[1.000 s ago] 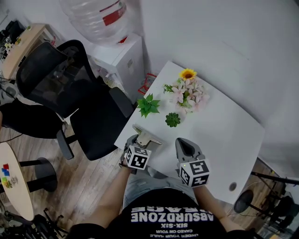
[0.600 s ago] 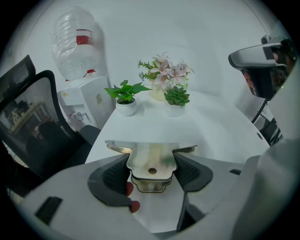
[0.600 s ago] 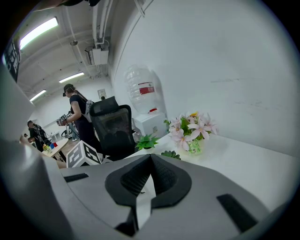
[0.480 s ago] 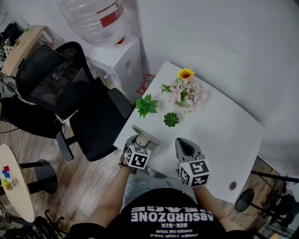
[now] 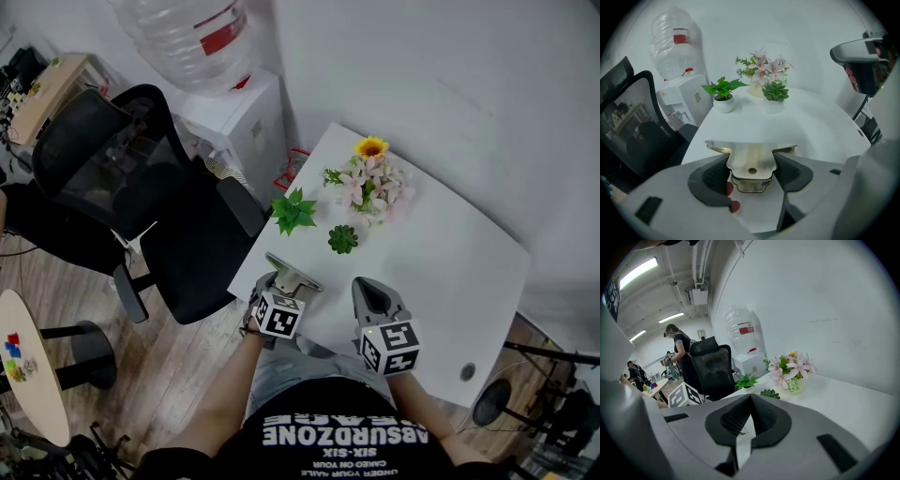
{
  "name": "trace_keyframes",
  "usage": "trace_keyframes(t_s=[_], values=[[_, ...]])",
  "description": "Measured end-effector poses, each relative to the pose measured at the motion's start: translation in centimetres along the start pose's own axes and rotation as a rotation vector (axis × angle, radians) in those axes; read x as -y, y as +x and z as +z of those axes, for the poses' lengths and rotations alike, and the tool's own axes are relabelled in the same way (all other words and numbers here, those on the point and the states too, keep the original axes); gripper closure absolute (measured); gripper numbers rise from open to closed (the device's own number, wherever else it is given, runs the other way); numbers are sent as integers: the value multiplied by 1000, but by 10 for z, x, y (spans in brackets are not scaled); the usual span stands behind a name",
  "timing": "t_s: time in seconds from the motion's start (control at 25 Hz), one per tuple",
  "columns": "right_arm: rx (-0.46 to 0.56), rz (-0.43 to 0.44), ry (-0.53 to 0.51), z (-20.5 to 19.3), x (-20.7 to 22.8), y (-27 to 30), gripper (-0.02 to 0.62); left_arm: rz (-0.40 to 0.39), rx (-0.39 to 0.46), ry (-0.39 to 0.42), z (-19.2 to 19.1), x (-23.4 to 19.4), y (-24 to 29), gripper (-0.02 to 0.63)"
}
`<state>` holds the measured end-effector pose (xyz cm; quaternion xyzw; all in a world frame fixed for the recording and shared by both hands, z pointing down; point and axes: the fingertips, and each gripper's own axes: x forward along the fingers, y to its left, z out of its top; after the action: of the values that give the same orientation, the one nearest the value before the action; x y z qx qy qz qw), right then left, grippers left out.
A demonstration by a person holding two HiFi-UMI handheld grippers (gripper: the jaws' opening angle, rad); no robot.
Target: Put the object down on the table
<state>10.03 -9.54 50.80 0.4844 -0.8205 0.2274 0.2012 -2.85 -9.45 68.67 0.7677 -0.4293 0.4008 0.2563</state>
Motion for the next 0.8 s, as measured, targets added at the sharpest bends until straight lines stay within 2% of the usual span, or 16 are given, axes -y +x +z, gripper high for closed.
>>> trace_keyframes(t_s=[0.6, 0.8], values=[[-1, 8, -2, -3, 0, 0, 598, 28, -31, 21, -6, 1, 3, 320], [-2, 13, -4, -2, -1, 0, 598, -3, -51, 9, -6, 2, 4, 319]])
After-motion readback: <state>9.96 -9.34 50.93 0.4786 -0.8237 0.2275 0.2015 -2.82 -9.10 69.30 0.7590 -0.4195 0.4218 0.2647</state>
